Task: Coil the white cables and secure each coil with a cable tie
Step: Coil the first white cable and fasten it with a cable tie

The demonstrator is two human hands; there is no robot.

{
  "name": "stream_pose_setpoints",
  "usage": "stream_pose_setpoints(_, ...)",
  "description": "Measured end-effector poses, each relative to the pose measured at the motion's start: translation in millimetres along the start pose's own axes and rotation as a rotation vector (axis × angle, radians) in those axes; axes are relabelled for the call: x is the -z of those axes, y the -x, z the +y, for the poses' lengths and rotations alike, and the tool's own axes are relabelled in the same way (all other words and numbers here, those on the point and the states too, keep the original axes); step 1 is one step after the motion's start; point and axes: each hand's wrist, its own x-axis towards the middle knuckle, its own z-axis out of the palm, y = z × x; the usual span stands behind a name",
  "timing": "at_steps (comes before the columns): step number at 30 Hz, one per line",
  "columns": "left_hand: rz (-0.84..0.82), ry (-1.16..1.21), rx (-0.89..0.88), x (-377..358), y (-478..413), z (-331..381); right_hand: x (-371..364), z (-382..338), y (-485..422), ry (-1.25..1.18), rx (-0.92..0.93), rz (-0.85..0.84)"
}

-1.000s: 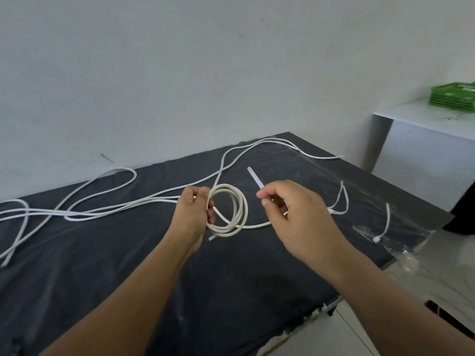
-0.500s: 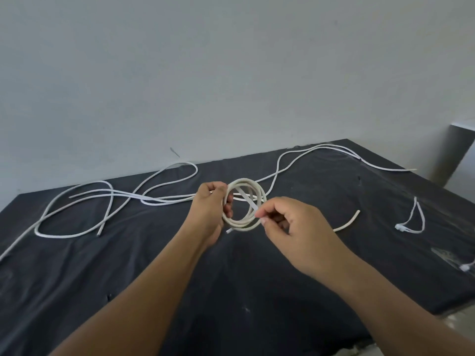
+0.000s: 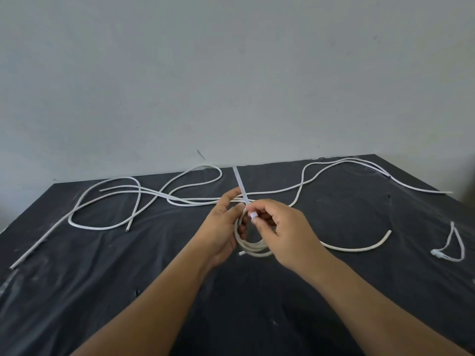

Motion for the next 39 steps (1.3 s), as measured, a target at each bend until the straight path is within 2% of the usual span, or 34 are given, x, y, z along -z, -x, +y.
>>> stream_pose_setpoints(4, -0.015, -0.134, -0.048, 3.2, 6.9, 6.5, 0.4, -4.7, -6.4, 0.001, 0.019, 0.019)
stream_pose_setpoints(10, 0.063, -0.377, -0.121, 5.4, 10.3, 0.8, 2.8, -12.3, -20.1, 0.053, 0.056, 0.088)
stream_pose_setpoints(17, 0.079, -0.531, -0.193, 3.8, 16.2, 0.7, -11.4, -10.9, -22.3, 0.078, 0.054, 0.107)
stream_pose_setpoints(29, 0.114, -0.564, -0.224, 5.7, 22.9, 1.9, -12.9, -12.5, -20.4, -0.056, -0.047, 0.095)
stream_pose_setpoints(35, 0.188, -0.443, -0.164, 9.1, 20.9, 5.4, -20.9, -5.9, -8.7, -0.192, -0.119, 0.156)
stream_pose_setpoints(37, 0.206, -0.403, -0.147, 9.9, 20.6, 8.2, -21.0, -1.6, -2.7, -0.152, -0.149, 0.156)
stream_pose_setpoints(39, 0.219, -0.375, -0.130, 10.9, 20.3, 10.2, -23.9, 5.8, 2.0, -0.053, -0.183, 0.072)
